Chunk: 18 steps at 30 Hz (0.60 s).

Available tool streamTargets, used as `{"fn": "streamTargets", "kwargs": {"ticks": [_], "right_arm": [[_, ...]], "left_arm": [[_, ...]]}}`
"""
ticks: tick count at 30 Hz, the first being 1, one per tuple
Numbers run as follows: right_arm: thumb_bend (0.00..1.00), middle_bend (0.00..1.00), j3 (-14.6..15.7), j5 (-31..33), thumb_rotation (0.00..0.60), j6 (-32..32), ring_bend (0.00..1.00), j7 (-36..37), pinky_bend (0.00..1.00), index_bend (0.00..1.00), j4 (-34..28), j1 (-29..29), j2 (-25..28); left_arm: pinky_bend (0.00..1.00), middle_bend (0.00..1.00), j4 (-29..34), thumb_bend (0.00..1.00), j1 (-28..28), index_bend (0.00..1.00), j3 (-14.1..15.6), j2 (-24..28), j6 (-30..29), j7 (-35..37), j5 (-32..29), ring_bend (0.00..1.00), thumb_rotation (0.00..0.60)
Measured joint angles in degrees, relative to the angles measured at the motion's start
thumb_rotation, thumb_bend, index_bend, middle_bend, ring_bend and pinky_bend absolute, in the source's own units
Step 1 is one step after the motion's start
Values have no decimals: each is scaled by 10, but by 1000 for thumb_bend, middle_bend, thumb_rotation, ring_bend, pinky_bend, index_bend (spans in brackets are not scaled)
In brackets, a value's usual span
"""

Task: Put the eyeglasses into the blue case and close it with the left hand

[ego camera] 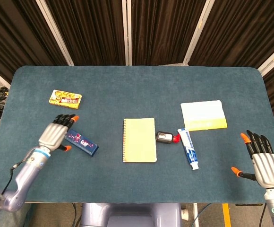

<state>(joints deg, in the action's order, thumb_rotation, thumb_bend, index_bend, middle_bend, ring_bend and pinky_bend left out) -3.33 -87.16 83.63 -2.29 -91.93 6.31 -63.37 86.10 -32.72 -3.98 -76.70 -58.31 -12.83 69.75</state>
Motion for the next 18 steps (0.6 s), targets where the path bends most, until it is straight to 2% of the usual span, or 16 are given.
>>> {"fn": "streamTargets", "kwargs": {"ticks": [9,15,18], "right_arm": [[0,0,1,-12,600,17,0,2,0,0,-3,-6,6],[0,0,1,-21,600,29,0,3,0,0,-7,-9,9],[0,0,2,-26,600,34,0,2,0,0,-9,-11,10]], "left_arm": [[0,0,118,0,121,0,15,91,-195,-20,26,0,600],[0,0,142,0,184,0,51,131,-252,-6,66,0,600],[0,0,138,0,197,0,56,134,-264,9,82,0,600]]}}
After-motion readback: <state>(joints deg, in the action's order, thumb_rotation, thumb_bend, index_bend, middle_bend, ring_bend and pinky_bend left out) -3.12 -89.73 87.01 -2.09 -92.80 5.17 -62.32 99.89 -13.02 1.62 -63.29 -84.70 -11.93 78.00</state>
